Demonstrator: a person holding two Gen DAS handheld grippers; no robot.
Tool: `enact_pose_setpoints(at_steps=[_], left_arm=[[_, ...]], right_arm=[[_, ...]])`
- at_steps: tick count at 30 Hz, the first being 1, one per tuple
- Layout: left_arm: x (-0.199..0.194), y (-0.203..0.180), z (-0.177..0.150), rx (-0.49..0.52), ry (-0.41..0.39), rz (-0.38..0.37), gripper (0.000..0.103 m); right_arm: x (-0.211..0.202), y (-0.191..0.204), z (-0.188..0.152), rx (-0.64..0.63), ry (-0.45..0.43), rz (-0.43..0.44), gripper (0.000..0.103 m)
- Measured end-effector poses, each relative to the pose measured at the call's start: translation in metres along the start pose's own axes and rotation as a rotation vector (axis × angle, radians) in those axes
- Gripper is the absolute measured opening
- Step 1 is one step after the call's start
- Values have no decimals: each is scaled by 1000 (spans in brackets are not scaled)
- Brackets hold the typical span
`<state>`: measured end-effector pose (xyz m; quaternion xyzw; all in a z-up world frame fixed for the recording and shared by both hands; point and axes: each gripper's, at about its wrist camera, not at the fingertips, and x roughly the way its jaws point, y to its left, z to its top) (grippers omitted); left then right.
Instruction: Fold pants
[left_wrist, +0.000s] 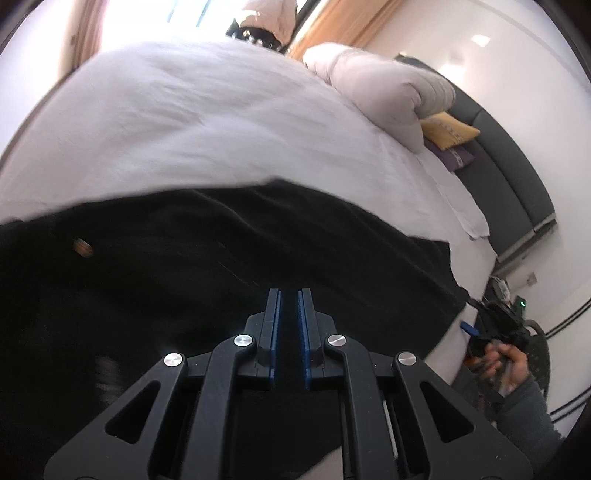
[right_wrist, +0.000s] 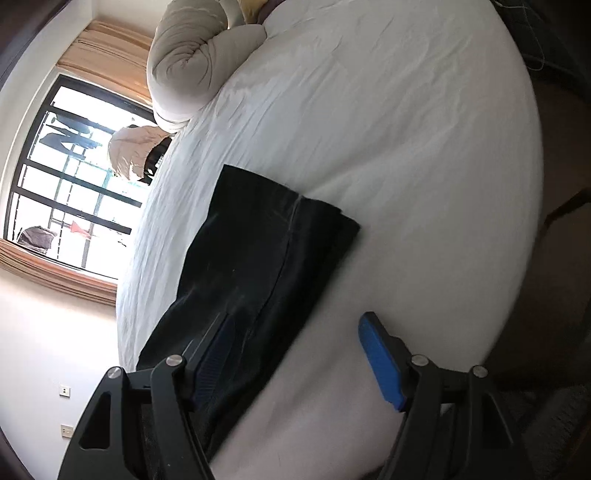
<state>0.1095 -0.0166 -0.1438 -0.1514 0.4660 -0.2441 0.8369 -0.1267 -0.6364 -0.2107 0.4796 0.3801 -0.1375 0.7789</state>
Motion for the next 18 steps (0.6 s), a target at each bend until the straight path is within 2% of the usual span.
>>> enact_pose_setpoints(at_steps=[6, 15, 17, 18], left_arm=[[22, -21, -21, 9, 81, -32, 8], [33, -42, -38, 34, 119, -66, 8], [34, -43, -41, 32, 122, -70, 8], [35, -45, -42, 29, 124, -71, 8]], right_arm=[[8, 0, 13, 79, -22, 48, 76], [24, 1, 27, 103, -38, 111, 75], [25, -1, 28, 118, -45, 136, 72], [26, -1, 29, 127, -47, 142, 67]])
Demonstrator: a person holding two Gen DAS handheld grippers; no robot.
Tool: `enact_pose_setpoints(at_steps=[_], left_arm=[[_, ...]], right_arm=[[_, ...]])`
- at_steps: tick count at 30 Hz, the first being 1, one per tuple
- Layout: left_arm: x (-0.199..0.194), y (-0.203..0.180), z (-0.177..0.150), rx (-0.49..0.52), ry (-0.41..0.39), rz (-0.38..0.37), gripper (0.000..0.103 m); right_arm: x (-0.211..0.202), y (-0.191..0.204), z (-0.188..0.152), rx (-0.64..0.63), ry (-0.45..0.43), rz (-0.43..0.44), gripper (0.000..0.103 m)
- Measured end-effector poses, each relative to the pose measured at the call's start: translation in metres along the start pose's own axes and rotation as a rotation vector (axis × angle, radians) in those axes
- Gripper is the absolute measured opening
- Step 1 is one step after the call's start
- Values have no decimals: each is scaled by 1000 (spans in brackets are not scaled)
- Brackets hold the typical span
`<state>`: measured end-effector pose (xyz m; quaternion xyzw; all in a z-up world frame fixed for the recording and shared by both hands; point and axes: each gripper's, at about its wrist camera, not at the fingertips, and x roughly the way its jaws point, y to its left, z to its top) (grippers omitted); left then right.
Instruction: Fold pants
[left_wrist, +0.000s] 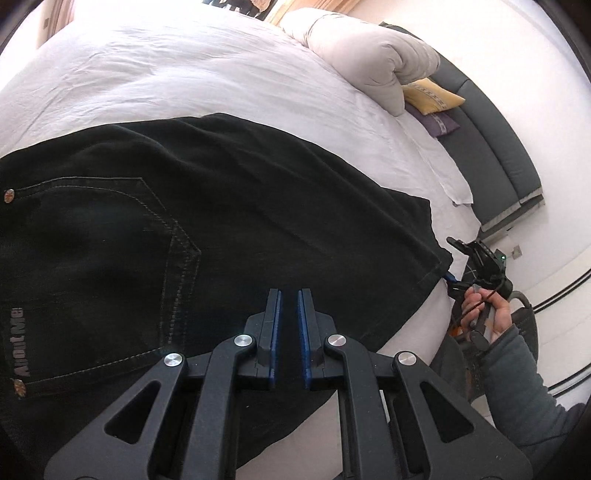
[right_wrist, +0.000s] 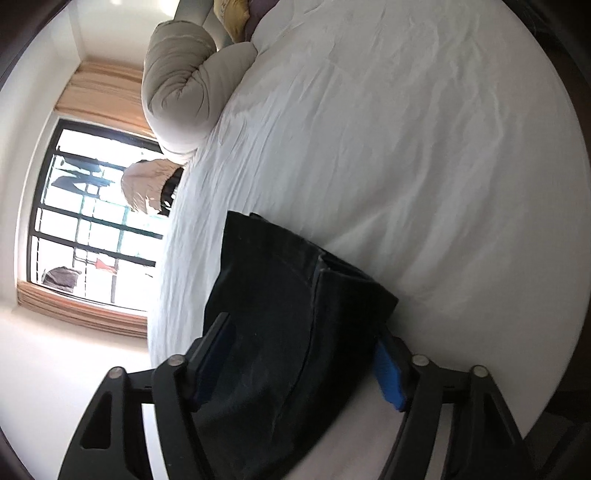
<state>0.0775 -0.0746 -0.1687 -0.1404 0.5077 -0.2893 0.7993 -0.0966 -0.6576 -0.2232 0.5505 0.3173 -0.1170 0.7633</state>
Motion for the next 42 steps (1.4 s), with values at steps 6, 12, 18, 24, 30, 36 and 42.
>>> enact_pose_setpoints(at_steps=[6, 12, 18, 24, 30, 36, 42], left_arm=[[5, -10, 2, 2, 11, -8, 8], [0, -10, 3, -19, 23, -11, 8], [-6, 1, 4, -69, 22, 0, 8], [-5, 12, 4, -124, 11, 7, 8], [-9, 32, 11, -165, -7, -1, 8], [-15, 47, 23, -206, -42, -17, 8], [-6, 60, 24, -305, -20, -118, 26]], right_arm=[[4, -2, 3, 10, -3, 7, 38], [8, -10, 5, 21, -7, 9, 12], [10, 0, 6, -30, -10, -24, 10], [5, 13, 3, -77, -44, -55, 7], [2, 60, -10, -244, -83, -103, 6], [15, 187, -117, -835, 9, -84, 7], [49, 227, -292, -1404, 218, -18, 6]])
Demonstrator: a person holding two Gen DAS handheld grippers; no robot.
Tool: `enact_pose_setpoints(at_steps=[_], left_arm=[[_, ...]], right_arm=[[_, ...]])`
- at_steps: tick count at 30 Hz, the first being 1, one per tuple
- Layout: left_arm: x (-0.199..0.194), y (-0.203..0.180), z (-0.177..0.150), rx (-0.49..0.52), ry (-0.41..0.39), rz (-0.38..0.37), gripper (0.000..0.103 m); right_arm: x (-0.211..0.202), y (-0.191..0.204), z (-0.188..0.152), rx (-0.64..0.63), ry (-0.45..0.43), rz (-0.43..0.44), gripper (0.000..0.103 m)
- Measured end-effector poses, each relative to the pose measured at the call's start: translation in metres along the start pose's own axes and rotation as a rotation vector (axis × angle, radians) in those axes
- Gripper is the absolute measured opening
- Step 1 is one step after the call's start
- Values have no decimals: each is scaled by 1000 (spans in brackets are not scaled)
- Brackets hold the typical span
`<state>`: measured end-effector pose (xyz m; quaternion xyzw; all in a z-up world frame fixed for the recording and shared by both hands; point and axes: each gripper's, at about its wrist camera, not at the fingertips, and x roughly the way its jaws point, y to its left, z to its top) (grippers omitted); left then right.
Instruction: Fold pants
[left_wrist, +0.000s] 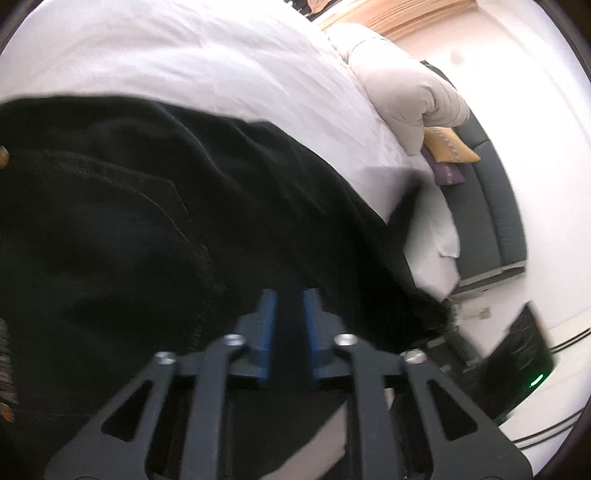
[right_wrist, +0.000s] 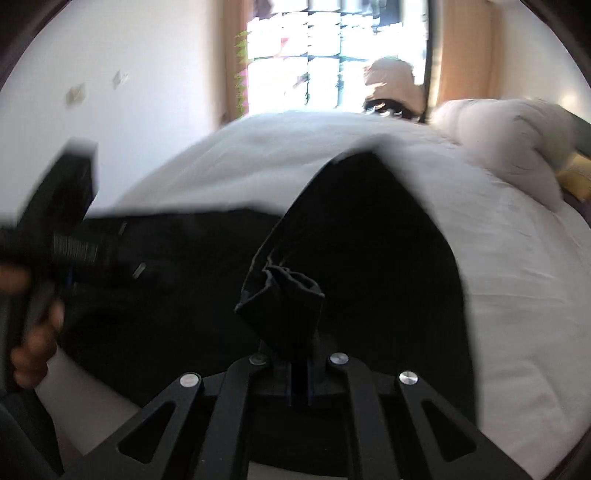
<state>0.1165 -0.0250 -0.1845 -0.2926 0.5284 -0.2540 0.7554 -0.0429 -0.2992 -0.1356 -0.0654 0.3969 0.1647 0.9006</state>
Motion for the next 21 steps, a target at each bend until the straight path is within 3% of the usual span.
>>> enact_pose_setpoints(at_steps=[2, 3, 5, 11, 16, 18, 19, 20, 21], left_arm=[[1, 0, 0, -24, -5, -32, 72], [1, 1, 1, -48, -19, -66, 76], [8, 1, 6, -91, -3, -124, 77], [38, -17, 19, -130, 71, -193, 77], [69, -24, 28, -134, 151, -175, 77], [78, -26, 29, -133, 169, -174, 75], [81, -28, 28, -123, 170, -174, 65], [84, -29, 29, -117, 175, -180, 38], [86, -29, 29, -119, 181, -180, 23]], right_arm=[[12, 6, -6, 20, 27, 13, 6], [14, 7, -8, 20, 30, 9, 6], [12, 6, -8, 11, 26, 2, 6], [0, 15, -7, -37, -18, -32, 6], [-9, 29, -7, -79, -52, -45, 6], [-10, 31, -6, -87, -53, -41, 6], [-10, 32, -6, -91, -53, -41, 6], [-10, 32, -6, -91, -54, -41, 6], [-10, 34, -5, -92, -54, -39, 6]])
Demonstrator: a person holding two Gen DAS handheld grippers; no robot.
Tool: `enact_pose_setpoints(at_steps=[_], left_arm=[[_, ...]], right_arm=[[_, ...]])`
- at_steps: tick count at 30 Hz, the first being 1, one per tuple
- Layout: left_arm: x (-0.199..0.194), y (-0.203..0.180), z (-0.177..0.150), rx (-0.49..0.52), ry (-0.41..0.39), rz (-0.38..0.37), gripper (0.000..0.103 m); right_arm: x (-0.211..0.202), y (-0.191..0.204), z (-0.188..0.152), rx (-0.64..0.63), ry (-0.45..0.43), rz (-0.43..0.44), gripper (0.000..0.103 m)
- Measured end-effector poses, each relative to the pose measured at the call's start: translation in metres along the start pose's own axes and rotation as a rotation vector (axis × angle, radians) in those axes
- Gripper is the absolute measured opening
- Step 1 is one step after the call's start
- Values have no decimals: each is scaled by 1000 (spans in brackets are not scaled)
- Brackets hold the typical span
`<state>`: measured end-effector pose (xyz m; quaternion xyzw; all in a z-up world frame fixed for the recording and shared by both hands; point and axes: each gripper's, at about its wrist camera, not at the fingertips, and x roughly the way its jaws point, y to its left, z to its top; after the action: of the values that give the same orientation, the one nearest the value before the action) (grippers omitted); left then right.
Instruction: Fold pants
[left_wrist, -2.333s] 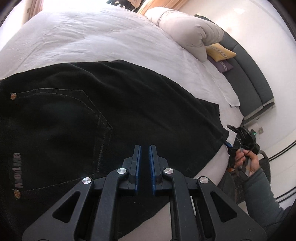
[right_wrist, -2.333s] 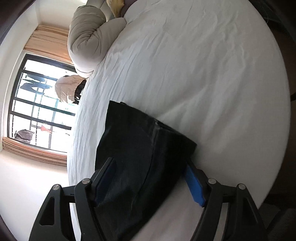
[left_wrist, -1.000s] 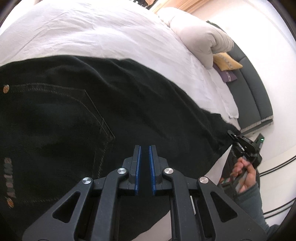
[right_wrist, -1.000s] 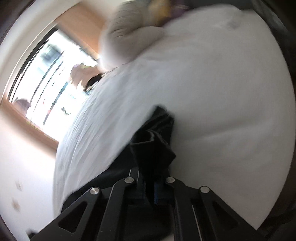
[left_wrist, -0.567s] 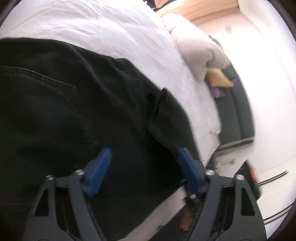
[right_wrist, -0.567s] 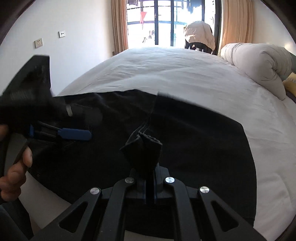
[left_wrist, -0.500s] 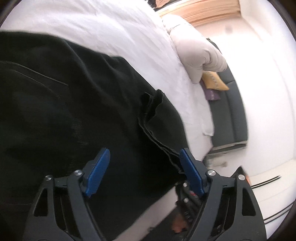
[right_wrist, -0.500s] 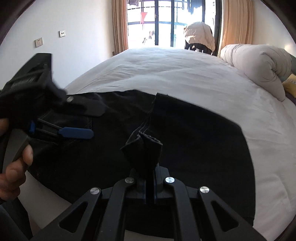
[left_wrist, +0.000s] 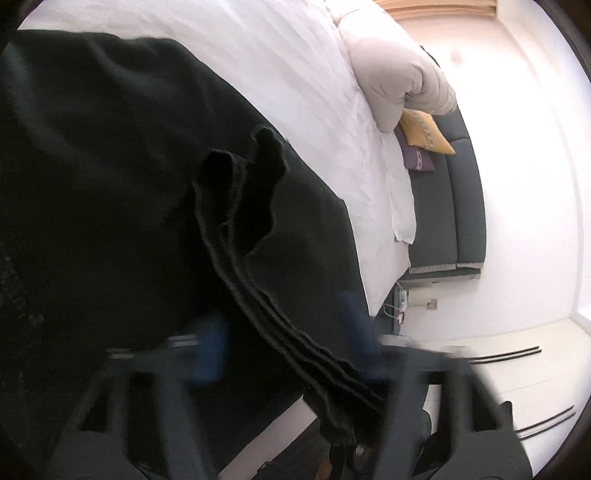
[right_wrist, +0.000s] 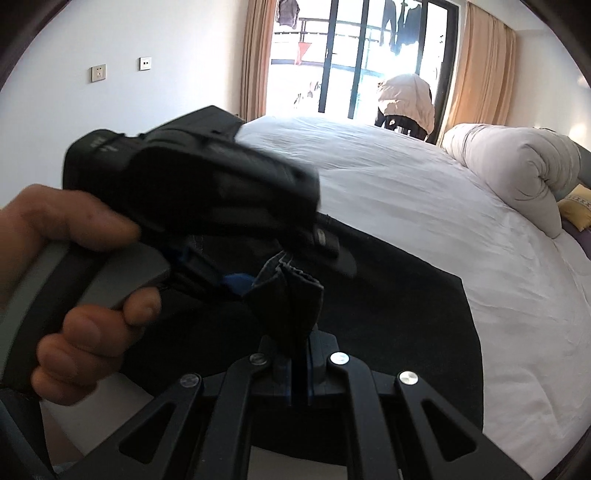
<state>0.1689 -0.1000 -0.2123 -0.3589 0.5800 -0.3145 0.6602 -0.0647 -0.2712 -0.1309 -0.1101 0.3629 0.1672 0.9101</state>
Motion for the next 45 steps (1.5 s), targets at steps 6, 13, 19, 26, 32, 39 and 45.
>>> enact_pose_setpoints(at_steps=[6, 13, 19, 26, 32, 39, 45], left_arm=[[-25, 4, -4, 23, -47, 3, 6], [-60, 19, -10, 52, -94, 77, 6], [-60, 36, -14, 59, -87, 135, 6], [-50, 49, -16, 57, -77, 157, 6], [-60, 47, -23, 104, -56, 215, 8], [-108, 33, -40, 187, -127, 399, 10], [-89, -24, -18, 344, -166, 326, 10]], right_arm=[[4, 10, 8, -35, -8, 25, 7], [11, 37, 14, -108, -5, 77, 7], [26, 49, 12, -129, 34, 92, 7], [43, 48, 10, -123, 71, 111, 11], [51, 41, -1, -39, 157, 246, 47], [18, -53, 0, 210, 119, 317, 56], [34, -163, -8, 644, 35, 370, 57]])
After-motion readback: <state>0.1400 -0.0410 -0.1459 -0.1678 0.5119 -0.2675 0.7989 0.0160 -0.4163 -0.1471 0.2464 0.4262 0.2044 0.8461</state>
